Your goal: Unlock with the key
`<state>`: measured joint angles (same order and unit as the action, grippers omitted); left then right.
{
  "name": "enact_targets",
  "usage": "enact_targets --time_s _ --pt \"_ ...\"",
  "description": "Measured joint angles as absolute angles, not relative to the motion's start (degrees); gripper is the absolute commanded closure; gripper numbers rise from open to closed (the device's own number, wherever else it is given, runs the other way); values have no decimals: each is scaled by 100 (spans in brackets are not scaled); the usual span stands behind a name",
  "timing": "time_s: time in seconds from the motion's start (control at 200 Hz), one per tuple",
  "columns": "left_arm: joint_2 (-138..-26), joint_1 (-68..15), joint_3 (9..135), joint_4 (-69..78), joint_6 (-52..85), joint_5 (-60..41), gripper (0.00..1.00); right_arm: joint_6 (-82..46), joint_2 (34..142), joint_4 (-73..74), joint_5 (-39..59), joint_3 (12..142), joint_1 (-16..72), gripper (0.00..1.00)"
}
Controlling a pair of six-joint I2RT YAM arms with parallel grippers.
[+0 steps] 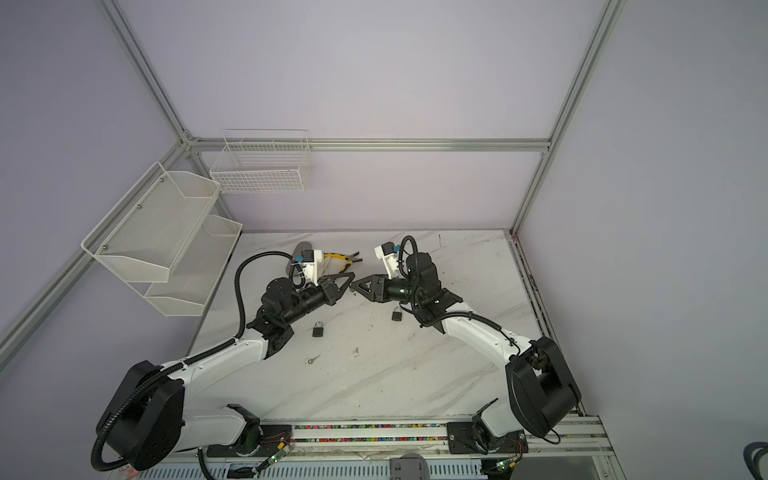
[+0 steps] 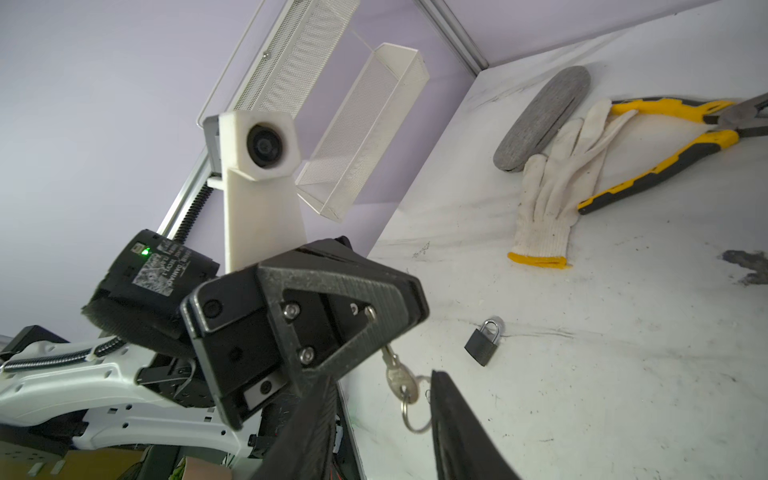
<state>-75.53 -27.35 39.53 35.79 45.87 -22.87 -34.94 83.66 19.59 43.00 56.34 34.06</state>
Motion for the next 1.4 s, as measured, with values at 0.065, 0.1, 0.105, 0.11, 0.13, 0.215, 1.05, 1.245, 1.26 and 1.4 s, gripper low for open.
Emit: enact_targets --time_s 0.065,0.1,0.105,0.11,0.13,0.215,1.05,1.245,1.26,1.4 --pt "-7601 -2709 3962 3671 4554 -2408 100 -3551 8403 2080 4383 5625 3367 62" --pt "-7636 -2700 3977 3712 4534 -2482 100 -3568 8414 2143 4421 5594 3341 62" --pt "-7638 -2700 3981 3721 4534 -2491 100 -3575 8414 2150 4431 5588 3336 62" --pt "-7642 -2700 3986 3730 4534 -2506 100 -3575 8414 2150 4431 5588 3336 62" --pt "-7662 -2700 3999 3752 4532 -2545 100 -3583 8420 2171 4460 5566 3319 62" --pt "-7730 -2696 4069 3865 4525 -2692 100 -3623 8462 2213 4515 5527 3245 64" --pt "-7918 -2661 4340 4274 4530 -3234 100 -4088 8549 3354 5081 5146 3188 80" --pt "-7918 -2661 4340 4281 4532 -3280 100 -4156 8552 3463 5109 5118 3186 81" --pt "-7918 -2661 4340 4283 4534 -3282 100 -4158 8552 3470 5109 5116 3186 82" --pt "-7918 -2661 4340 4285 4534 -3319 100 -4222 8552 3570 5133 5109 3179 83"
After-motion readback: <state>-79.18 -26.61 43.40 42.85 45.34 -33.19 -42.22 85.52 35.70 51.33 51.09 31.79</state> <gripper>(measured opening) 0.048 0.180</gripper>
